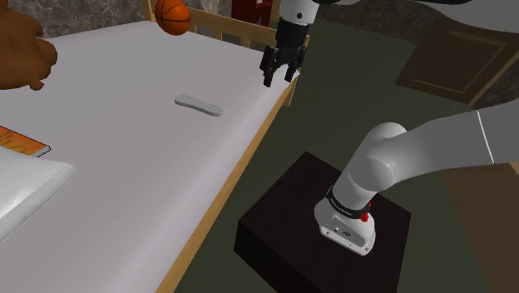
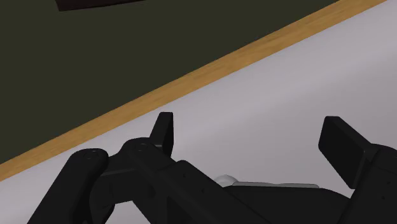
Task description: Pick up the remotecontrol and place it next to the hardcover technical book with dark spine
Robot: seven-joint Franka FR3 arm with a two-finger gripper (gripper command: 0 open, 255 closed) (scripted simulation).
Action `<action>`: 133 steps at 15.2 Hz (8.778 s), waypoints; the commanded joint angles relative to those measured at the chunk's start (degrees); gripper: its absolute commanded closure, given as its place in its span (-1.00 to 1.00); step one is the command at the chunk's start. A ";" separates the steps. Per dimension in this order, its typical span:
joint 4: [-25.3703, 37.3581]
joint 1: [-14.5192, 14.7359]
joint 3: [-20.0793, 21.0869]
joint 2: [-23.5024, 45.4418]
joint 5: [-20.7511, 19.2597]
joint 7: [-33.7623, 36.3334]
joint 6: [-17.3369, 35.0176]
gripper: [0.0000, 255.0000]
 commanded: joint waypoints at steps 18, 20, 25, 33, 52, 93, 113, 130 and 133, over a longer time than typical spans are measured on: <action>17.28 1.19 -1.63 37.78 -2.81 -14.02 19.41 -1.00; 20.76 1.33 -1.54 42.33 -3.09 -15.35 20.38 -1.00; 30.81 1.68 -1.10 53.78 -3.95 -18.35 21.54 -1.00; 45.96 2.47 -0.44 68.65 -5.40 -21.54 20.96 -1.00; 43.95 2.56 -0.48 70.75 -5.51 -21.47 25.06 1.00; 65.70 19.59 4.67 76.22 -8.96 0.53 8.92 1.00; 88.53 30.24 5.22 94.18 -11.40 9.88 4.12 1.00; 85.12 30.00 5.19 94.26 -11.48 10.01 7.59 -1.00; 88.55 30.20 5.22 94.01 -11.39 9.85 3.93 -1.00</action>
